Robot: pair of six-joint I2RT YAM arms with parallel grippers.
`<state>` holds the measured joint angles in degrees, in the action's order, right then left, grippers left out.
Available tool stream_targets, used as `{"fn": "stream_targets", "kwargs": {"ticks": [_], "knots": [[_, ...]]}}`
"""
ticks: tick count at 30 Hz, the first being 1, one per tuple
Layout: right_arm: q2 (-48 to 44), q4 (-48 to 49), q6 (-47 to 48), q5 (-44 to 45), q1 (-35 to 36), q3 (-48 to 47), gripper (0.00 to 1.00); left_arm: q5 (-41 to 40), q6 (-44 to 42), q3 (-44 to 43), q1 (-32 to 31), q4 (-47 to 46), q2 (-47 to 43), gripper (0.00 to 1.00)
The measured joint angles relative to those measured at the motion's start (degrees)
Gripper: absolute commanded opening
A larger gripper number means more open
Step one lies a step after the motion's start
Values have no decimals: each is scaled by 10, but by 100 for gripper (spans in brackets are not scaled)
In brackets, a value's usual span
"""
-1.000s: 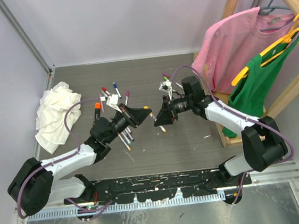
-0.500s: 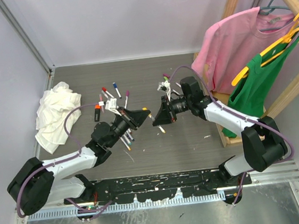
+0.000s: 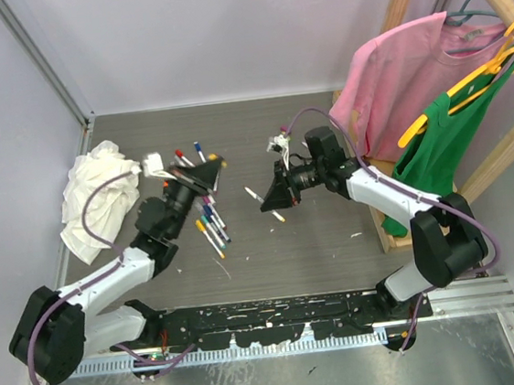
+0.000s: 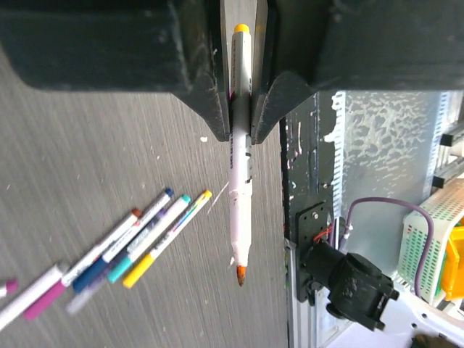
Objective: Open the pen caps
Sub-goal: Open the pen cap from the pen, then place the pen at the center of the board.
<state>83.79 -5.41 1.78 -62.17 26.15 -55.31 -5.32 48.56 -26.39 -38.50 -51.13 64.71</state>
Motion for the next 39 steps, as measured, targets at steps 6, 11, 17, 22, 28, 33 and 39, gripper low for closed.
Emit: {"fn": "stream_targets", "kwargs": {"ticks": [6,11,17,22,28,33,39], "knots": [[21,-58,12,3,-3,0,1,-15,-16,-87,115,11,-14,0],[20,-76,39,52,-3,0,1,9,-13,-109,144,39,-40,0],[3,-103,98,207,-13,-5,4,30,15,-42,147,58,-64,0],[2,-104,127,337,-43,-14,7,52,45,33,147,78,-71,0],[42,-80,131,469,-73,-28,9,76,73,94,147,92,-112,0],[114,-65,134,530,-79,-61,10,93,78,100,147,102,-135,0],[197,-72,154,560,-79,-110,13,110,78,100,147,122,-143,0]]}}
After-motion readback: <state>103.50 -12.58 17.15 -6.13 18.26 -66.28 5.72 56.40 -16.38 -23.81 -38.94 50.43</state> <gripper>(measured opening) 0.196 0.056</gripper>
